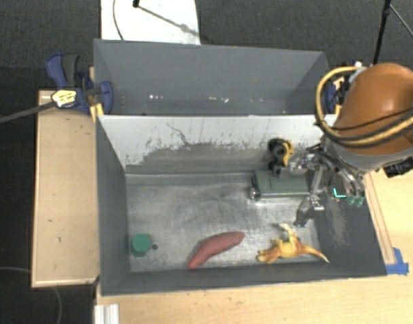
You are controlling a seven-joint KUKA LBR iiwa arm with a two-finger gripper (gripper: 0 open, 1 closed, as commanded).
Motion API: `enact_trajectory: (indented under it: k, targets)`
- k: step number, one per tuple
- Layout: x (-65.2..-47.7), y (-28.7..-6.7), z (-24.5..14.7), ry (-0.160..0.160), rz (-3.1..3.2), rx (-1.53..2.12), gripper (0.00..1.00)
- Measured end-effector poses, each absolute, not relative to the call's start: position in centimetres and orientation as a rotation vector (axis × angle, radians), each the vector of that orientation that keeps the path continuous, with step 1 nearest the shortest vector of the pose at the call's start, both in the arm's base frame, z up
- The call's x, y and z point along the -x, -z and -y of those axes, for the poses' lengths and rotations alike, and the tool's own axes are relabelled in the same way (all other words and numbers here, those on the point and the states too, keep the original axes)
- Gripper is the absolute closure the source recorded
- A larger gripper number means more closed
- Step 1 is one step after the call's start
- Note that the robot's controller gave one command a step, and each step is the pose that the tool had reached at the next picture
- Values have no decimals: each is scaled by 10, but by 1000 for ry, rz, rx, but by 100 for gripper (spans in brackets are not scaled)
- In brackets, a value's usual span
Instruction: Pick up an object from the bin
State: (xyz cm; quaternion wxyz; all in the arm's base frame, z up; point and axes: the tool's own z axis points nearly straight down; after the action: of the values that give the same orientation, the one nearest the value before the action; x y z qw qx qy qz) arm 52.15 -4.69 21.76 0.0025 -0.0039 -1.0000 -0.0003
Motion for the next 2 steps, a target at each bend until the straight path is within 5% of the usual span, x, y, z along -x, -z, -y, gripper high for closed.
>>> enact_trajectory:
  k: [1,2]
  targets:
    - [-523,-222,47,-1,3145,8,100]
    - [-523,-222,47,-1,3145,7,100]
